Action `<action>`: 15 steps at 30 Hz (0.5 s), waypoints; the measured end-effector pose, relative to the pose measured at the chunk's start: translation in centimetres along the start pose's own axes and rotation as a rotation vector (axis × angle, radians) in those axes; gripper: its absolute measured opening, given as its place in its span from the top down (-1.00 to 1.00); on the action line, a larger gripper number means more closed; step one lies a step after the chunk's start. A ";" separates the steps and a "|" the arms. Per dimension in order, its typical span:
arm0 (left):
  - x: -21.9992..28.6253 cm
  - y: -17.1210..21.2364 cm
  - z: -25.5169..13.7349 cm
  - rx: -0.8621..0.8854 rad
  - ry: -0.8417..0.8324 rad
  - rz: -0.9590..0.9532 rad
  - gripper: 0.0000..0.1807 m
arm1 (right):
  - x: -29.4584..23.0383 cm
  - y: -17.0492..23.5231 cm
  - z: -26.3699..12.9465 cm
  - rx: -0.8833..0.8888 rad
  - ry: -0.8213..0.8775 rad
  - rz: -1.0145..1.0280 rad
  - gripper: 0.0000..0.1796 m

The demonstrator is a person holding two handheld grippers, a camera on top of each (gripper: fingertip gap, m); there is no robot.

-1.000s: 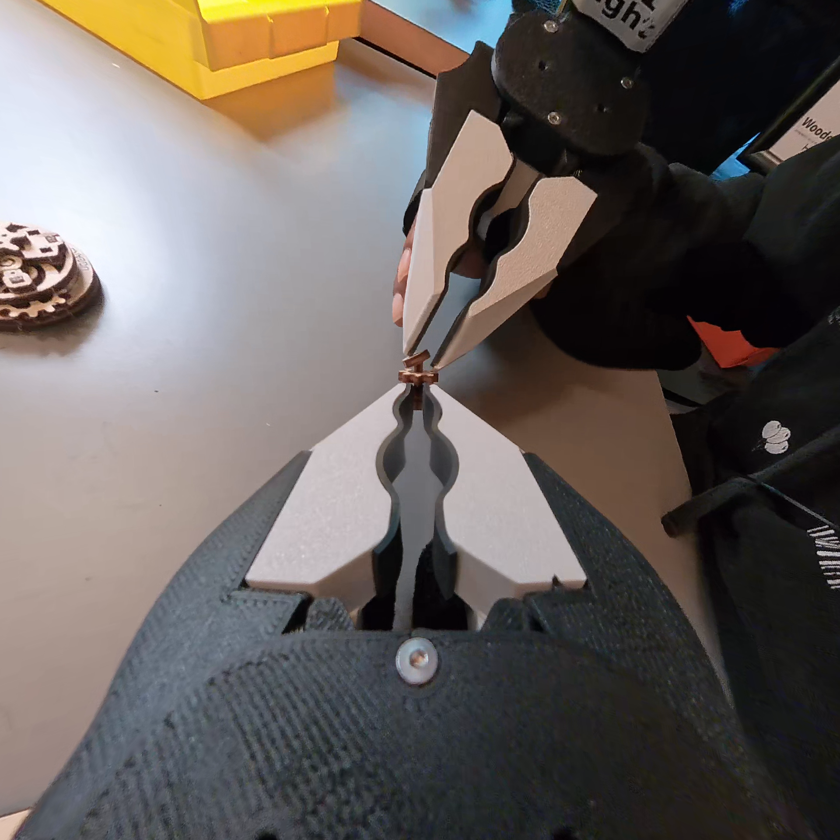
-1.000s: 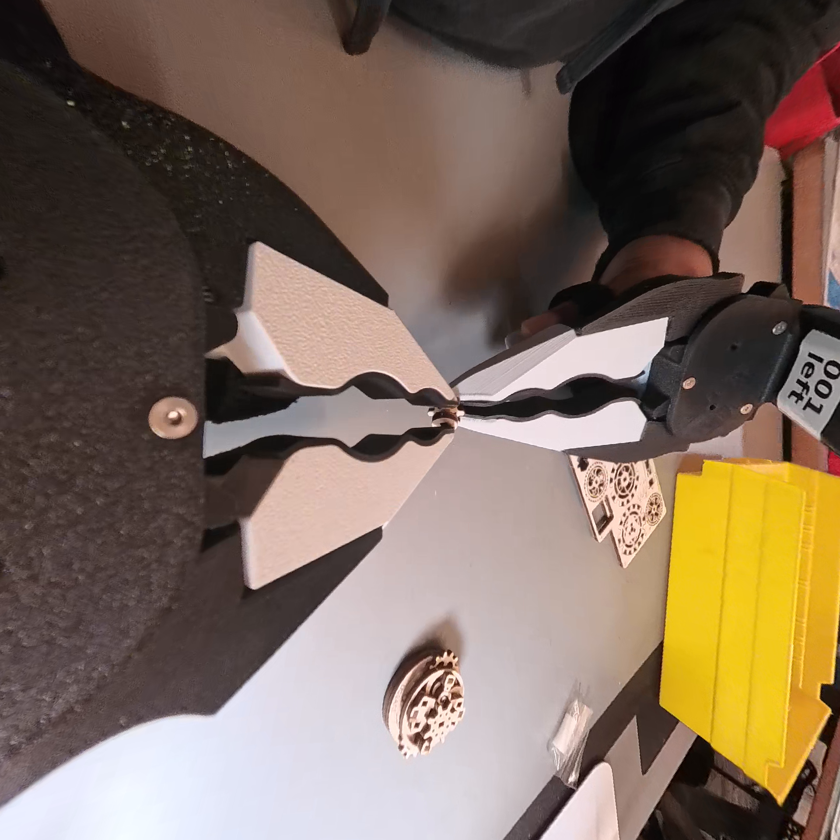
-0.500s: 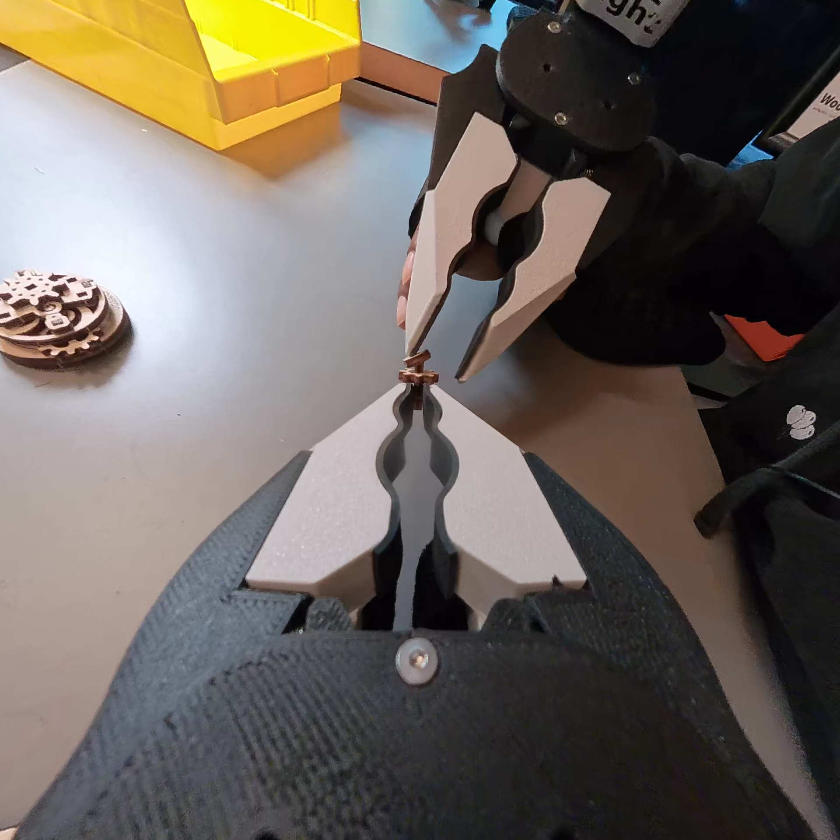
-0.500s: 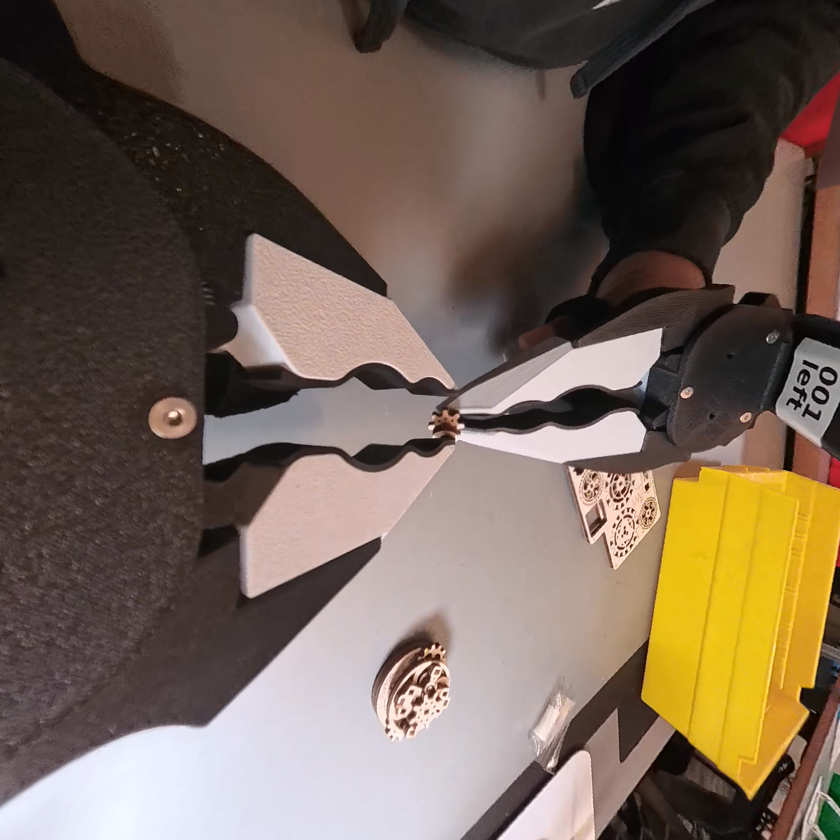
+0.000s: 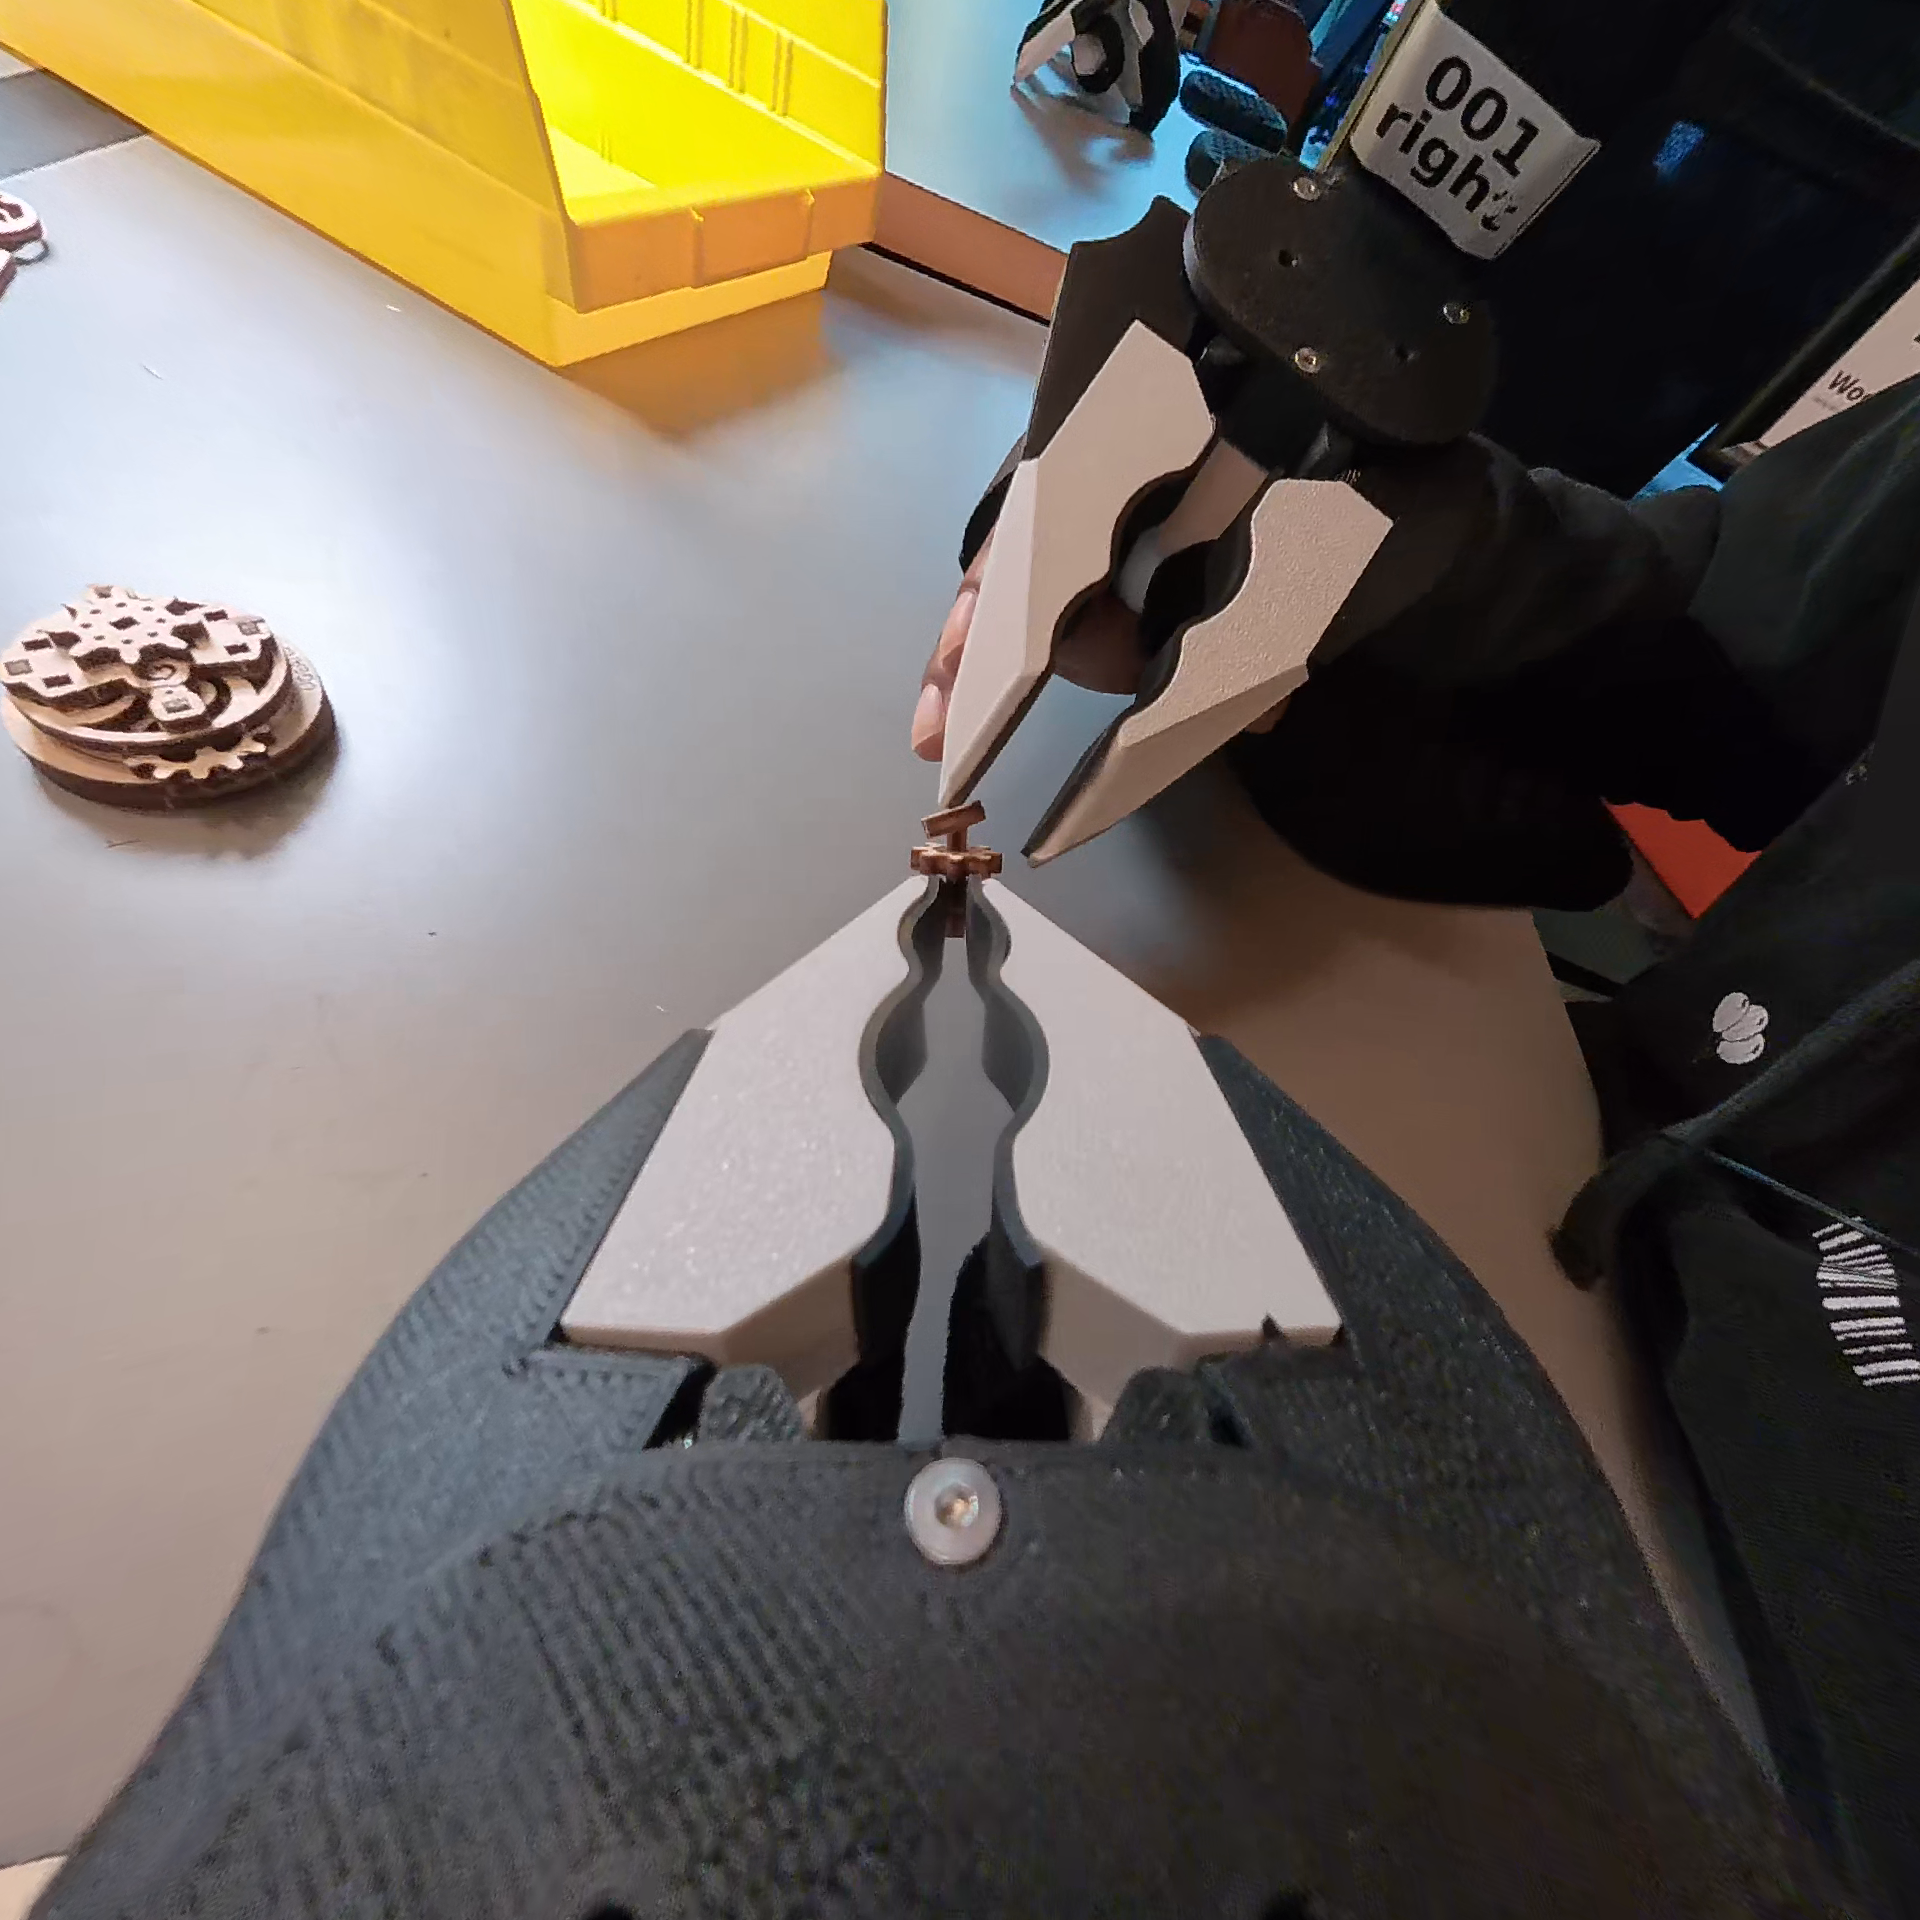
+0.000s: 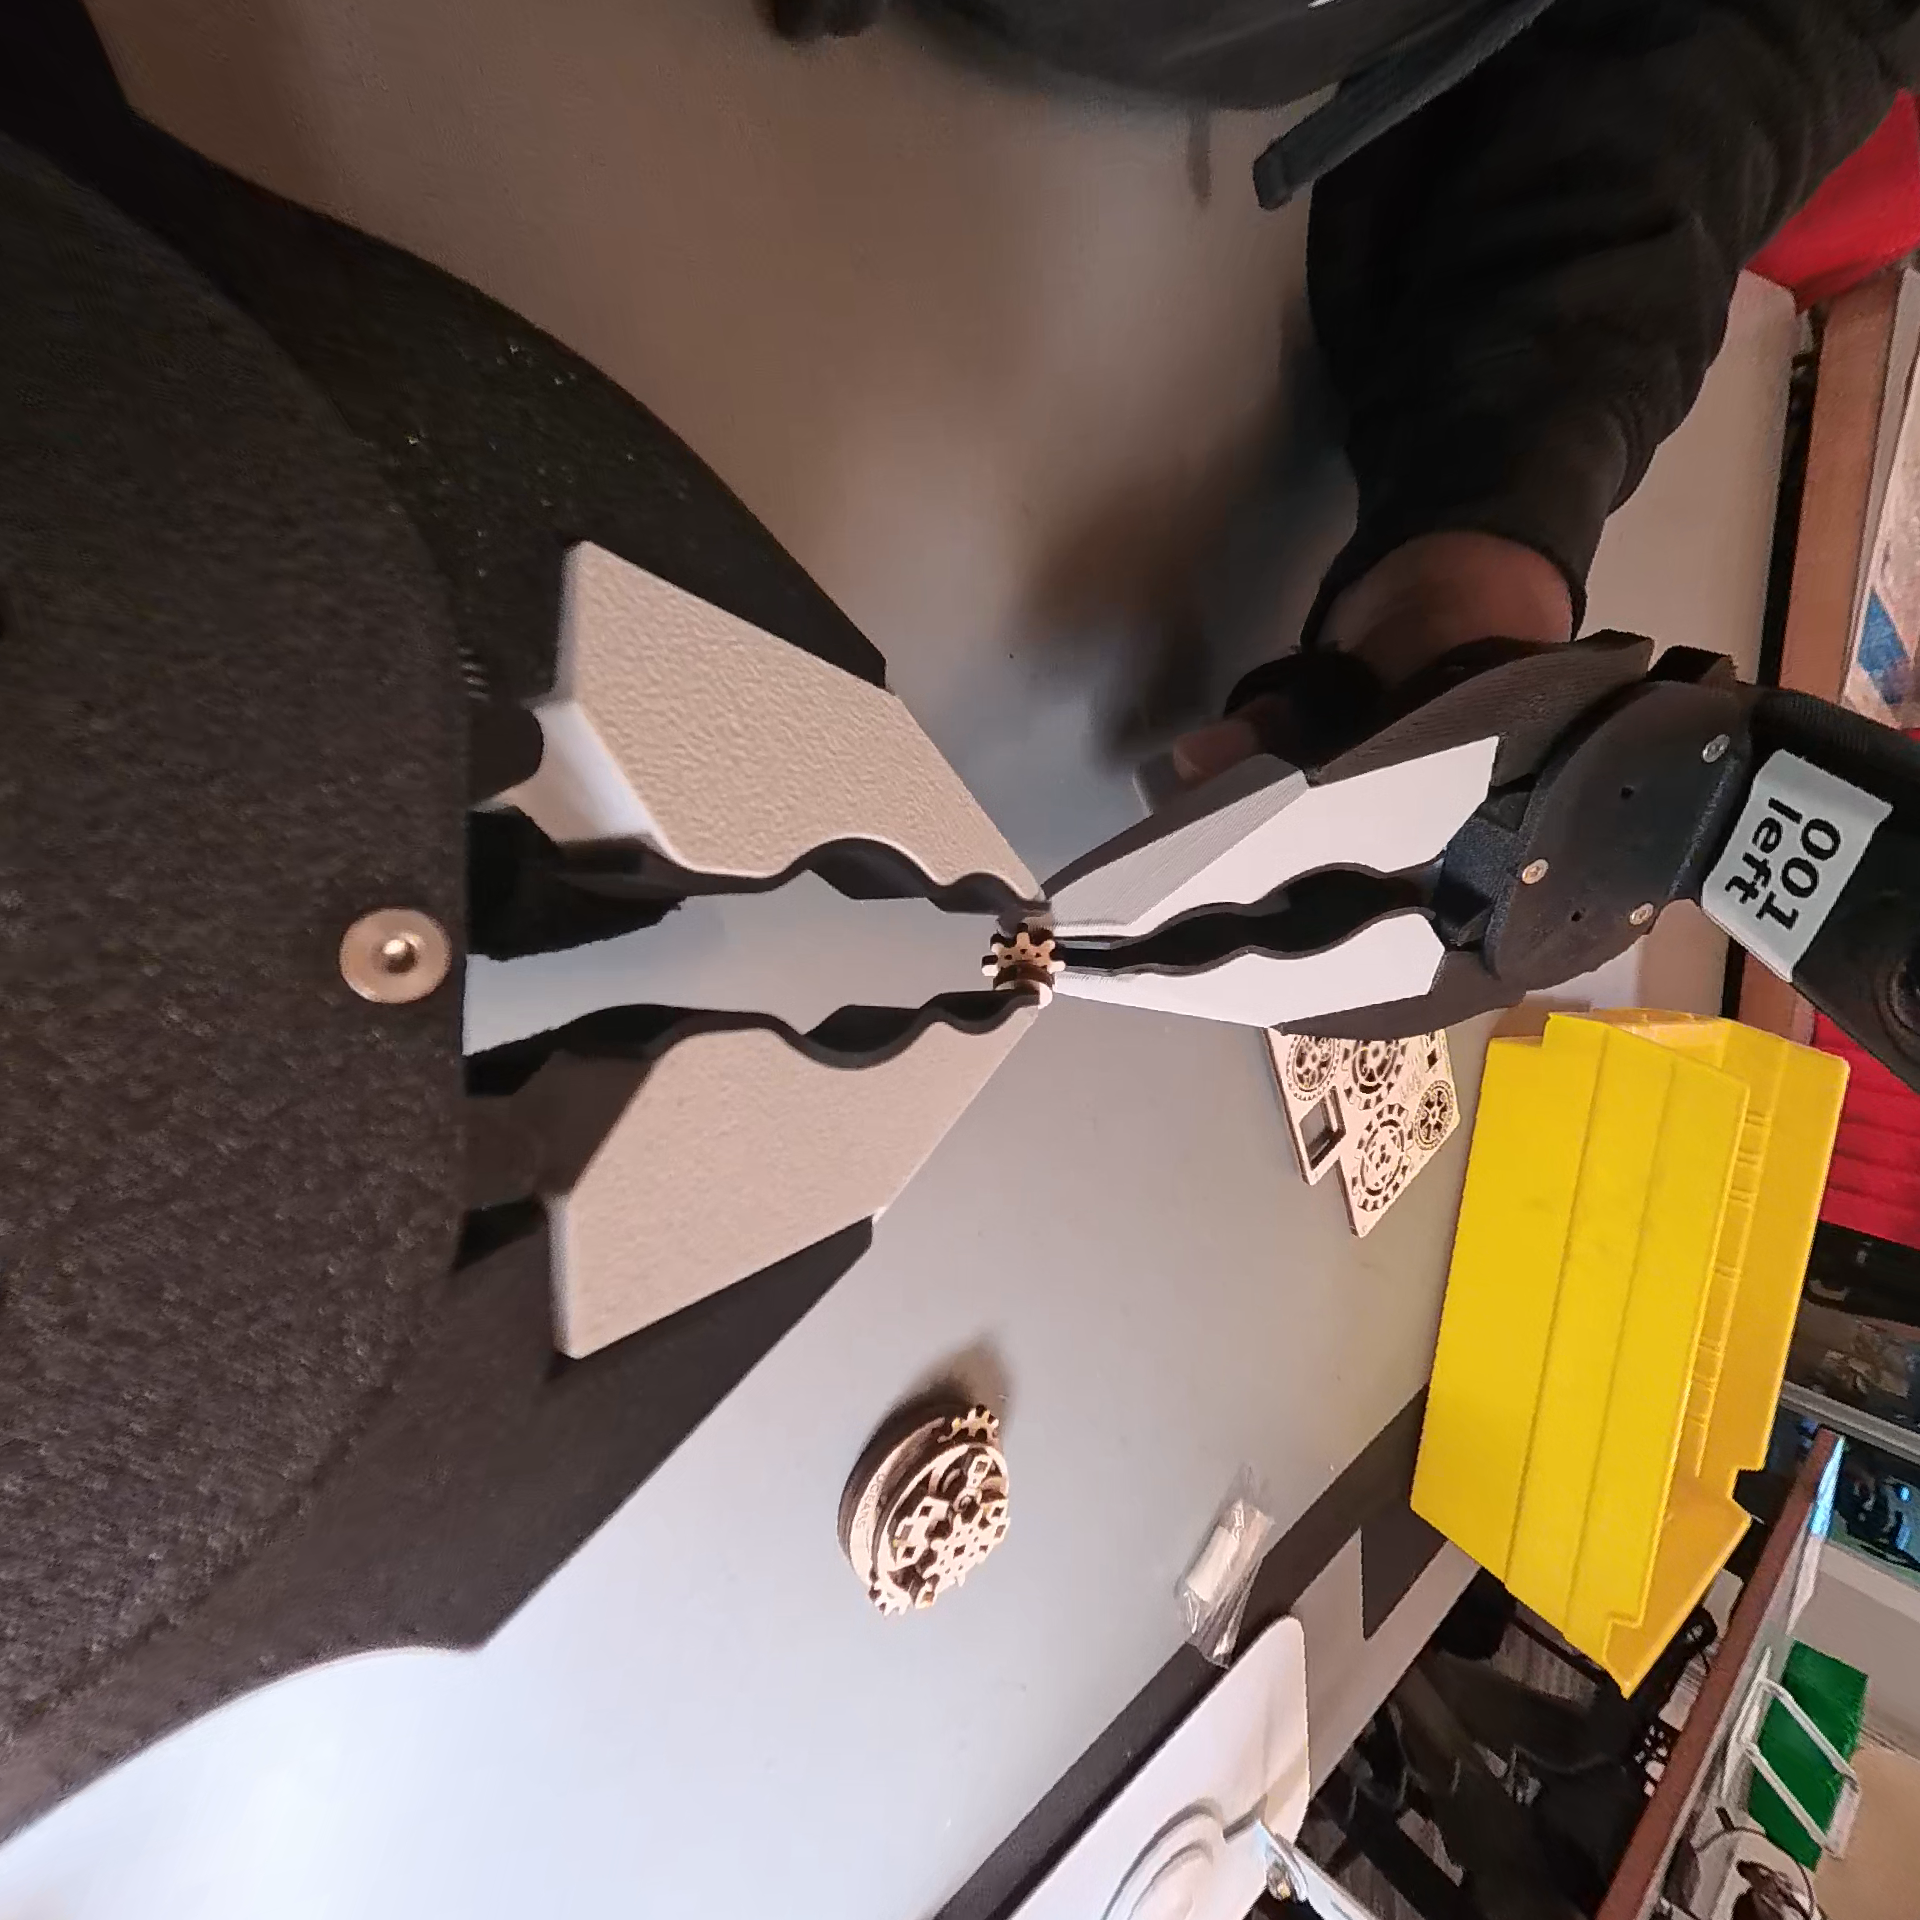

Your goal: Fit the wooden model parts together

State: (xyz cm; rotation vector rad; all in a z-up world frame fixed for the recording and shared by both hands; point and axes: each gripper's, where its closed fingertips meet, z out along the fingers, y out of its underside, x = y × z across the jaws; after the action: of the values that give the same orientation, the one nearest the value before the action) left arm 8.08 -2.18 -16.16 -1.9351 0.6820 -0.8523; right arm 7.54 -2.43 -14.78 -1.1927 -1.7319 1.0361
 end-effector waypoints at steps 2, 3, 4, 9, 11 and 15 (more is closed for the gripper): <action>0.0 -0.1 -0.1 0.006 0.003 -0.010 0.98 | 0.1 -0.1 0.0 0.004 0.015 -0.016 0.89; 0.0 -0.1 -0.1 0.004 -0.002 -0.011 0.98 | 0.1 -0.2 0.0 0.007 0.019 -0.025 0.90; -0.2 0.0 -0.1 -0.003 -0.009 -0.008 0.98 | 0.0 -0.3 -0.1 0.014 0.012 -0.034 0.97; 0.1 -0.4 -0.4 0.013 0.001 0.022 0.98 | 0.0 -0.9 -0.4 0.061 -0.006 0.016 0.95; 0.2 -0.3 -0.4 0.015 0.013 0.023 0.98 | 0.3 -1.1 -0.7 0.082 -0.016 0.053 0.95; 0.5 -0.4 -0.3 0.018 0.026 0.044 0.98 | 0.3 -0.8 -0.9 0.080 -0.045 0.105 0.90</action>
State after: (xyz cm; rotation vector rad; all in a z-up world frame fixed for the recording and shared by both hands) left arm 8.16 -2.54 -15.54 -1.8891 0.7275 -0.8554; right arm 8.02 -2.12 -13.68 -1.2286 -1.6608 1.1924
